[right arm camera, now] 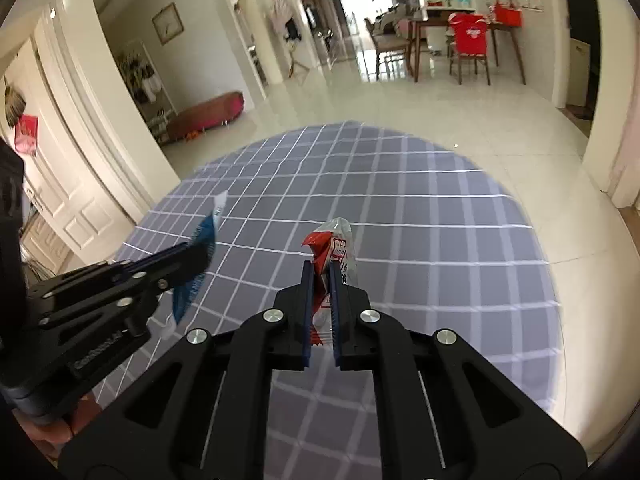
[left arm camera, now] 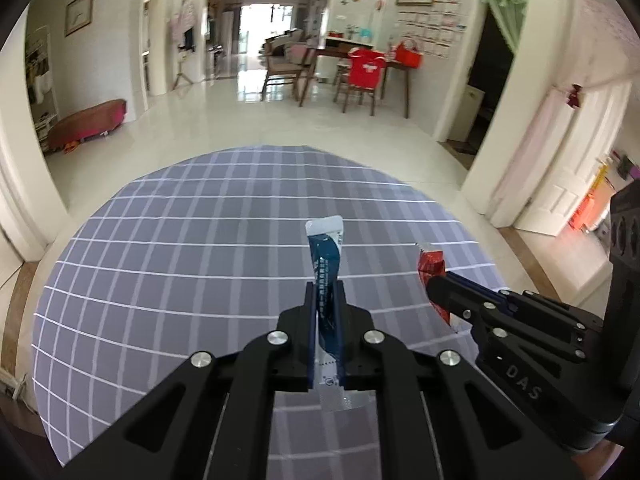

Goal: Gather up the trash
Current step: 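Carry tube and wrapper over the blue bin and open both tools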

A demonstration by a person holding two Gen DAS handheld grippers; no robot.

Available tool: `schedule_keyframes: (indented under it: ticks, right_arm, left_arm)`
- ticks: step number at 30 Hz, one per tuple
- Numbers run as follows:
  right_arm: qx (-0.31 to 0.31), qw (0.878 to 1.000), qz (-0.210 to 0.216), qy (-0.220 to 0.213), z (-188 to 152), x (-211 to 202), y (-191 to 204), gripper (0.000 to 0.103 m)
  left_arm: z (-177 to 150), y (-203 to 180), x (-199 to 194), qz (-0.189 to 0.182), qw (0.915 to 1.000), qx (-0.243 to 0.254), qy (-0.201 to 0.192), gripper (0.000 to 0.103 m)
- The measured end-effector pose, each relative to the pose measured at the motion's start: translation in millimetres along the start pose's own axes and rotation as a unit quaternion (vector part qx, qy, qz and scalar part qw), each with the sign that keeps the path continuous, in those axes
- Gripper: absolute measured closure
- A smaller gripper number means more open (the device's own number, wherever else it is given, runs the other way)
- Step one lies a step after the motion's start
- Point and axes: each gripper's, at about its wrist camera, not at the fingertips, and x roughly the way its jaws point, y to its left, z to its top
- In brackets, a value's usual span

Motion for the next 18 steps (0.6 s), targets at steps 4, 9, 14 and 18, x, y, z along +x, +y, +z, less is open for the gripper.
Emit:
schedule_keyframes:
  ticks: [4,9,14,18]
  right_arm:
    - [0.023,0.999,-0.001,-0.029,-13.7,-46.9,-26.0,0.096]
    - [0.055,0.996,-0.017,-0.066,-37.1,-108.7,-68.5,0.096]
    - [0.092,0.990,-0.045,-0.096,-66.4,-162.3,-116.1,0.096]
    - [0.131,0.982,-0.072,-0.115,-94.7,-199.6,-158.7,0.096]
  left_arm:
    - [-6.5,-50.9,-15.5,-0.021,0.9993,0.031,-0.006,0.096]
    - [-17.5,-111.2,-23.8,-0.047,0.9963,0.072,-0.007,0.096]
    - [-37.6,-181.7,-27.3,-0.077,0.9900,0.118,0.000,0.096]
    - [-56.9,-230.2,-25.5,-0.099,0.9829,0.155,0.010,0.096]
